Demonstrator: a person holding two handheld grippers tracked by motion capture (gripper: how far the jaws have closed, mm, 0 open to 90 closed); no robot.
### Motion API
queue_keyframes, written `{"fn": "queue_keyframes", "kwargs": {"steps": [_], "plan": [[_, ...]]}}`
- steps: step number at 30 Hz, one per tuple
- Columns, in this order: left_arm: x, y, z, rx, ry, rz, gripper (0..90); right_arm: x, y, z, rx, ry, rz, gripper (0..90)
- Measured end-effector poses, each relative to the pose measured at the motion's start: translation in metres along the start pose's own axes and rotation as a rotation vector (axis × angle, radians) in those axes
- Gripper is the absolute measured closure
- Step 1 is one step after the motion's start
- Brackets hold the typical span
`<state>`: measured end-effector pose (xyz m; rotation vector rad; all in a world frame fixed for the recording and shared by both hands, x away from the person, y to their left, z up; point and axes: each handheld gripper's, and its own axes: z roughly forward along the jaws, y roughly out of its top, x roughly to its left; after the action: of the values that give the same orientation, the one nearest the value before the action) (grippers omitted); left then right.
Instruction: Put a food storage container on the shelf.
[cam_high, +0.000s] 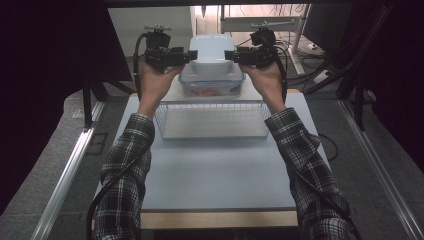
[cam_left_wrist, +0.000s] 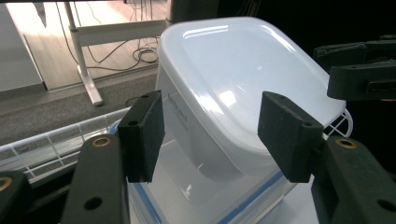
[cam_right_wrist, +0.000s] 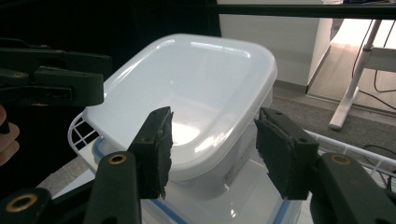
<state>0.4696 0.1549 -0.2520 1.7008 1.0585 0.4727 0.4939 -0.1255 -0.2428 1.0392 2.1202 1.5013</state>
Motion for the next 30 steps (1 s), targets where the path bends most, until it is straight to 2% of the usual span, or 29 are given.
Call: {"fn": "queue_keyframes", "kwargs": {"steps": [6,11,16,22,27,30], "plan": [[-0.001,0.003,0.002,0.003,0.019,0.012,40.3,-0.002,0.003,0.003,0.002,-0.013,0.0,47.4],[-0.001,0.003,-0.003,-0.011,0.011,0.013,38.2,-0.002,0.003,0.001,0.003,-0.016,-0.006,45.3],[-0.003,0.0,-0.01,-0.019,-0.023,0.025,31.5,0.001,0.002,-0.002,0.008,0.009,-0.02,36.2],[-0.008,-0.01,-0.017,-0.026,-0.082,0.071,21.7,0.002,-0.005,-0.008,0.002,0.04,-0.053,25.2],[-0.011,-0.023,-0.02,-0.024,-0.103,0.103,14.8,0.003,-0.014,-0.014,-0.002,0.033,-0.094,16.7],[-0.013,-0.03,-0.022,-0.01,-0.115,0.106,11.8,0.004,-0.02,-0.018,-0.009,0.049,-0.101,14.0]]}}
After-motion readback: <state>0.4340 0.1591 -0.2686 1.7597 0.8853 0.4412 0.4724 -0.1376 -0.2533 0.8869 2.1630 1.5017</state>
